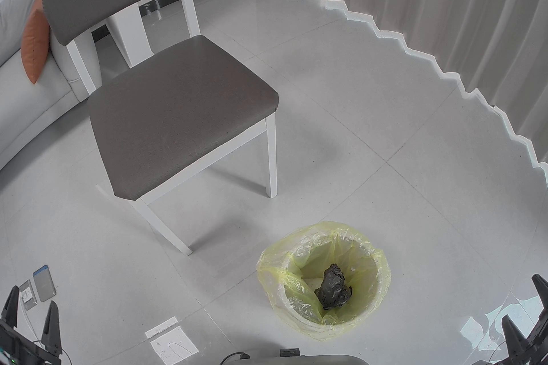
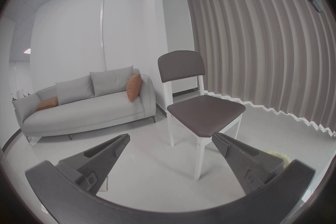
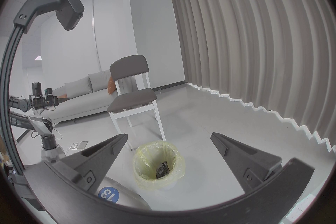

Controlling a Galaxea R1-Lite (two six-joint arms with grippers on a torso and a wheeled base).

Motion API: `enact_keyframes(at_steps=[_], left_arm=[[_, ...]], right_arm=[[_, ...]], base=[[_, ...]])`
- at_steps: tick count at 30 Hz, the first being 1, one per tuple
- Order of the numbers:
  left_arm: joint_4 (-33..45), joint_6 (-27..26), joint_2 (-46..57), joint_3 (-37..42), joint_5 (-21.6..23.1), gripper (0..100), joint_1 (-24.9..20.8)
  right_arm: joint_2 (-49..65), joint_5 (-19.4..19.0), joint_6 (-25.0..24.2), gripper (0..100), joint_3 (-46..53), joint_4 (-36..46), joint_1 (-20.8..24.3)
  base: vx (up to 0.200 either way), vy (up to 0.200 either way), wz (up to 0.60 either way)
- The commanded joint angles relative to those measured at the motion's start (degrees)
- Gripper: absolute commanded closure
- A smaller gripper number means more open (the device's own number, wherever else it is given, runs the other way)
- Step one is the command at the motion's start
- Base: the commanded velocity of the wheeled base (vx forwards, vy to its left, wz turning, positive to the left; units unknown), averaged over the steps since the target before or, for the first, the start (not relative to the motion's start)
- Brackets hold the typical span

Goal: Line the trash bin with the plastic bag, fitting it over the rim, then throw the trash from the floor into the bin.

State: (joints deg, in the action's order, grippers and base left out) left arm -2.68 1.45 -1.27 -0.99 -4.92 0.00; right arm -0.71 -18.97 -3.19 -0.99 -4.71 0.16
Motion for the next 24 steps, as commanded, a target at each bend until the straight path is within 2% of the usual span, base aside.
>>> enact_keyframes(at_steps=[1,6,8,9,10,13,19,21,24], left_arm=[[2.2,0.4,1.0,-0.2,5.9,0,0.1],[2.7,0.3,1.0,-0.4,4.8,0,0.1],[2.8,1.6,1.0,-0.4,0.4,0,0.1],[2.8,1.9,1.0,-0.4,-0.4,0,0.1],[2.9,2.8,0.9,-0.2,-3.7,0,0.2],[3.3,3.3,1.0,-0.4,-3.9,0,0.2],[3.4,2.9,1.0,-0.4,-3.8,0,0.1],[3.4,3.7,1.0,-0.4,-3.8,0,0.1],[3.4,3.8,1.0,-0.4,-3.8,0,0.1]], right_arm=[[0.2,1.8,0.3,0,1.0,0.0,0.0],[0.2,3.2,0.4,0,1.0,0.0,0.0],[0.2,5.2,0.6,0,1.0,0.2,0.0],[0.2,5.5,0.6,0,1.0,0.3,0.0],[0.2,8.2,1.3,0,0.9,0.6,0.0],[0.2,13.3,3.2,0,0.9,0.6,0.0],[0.2,19.7,3.5,0,1.0,0.0,0.0],[0.2,23.3,3.4,0,1.0,-0.1,-0.1],[0.2,22.7,3.1,0,1.0,-0.1,0.0]], base=[[0.0,0.0,0.0],[0.0,0.0,0.0],[0.0,0.0,0.0],[0.0,0.0,0.0],[0.0,0.0,0.0],[0.0,0.0,0.0],[0.0,0.0,0.0],[0.0,0.0,0.0],[0.0,0.0,0.0]])
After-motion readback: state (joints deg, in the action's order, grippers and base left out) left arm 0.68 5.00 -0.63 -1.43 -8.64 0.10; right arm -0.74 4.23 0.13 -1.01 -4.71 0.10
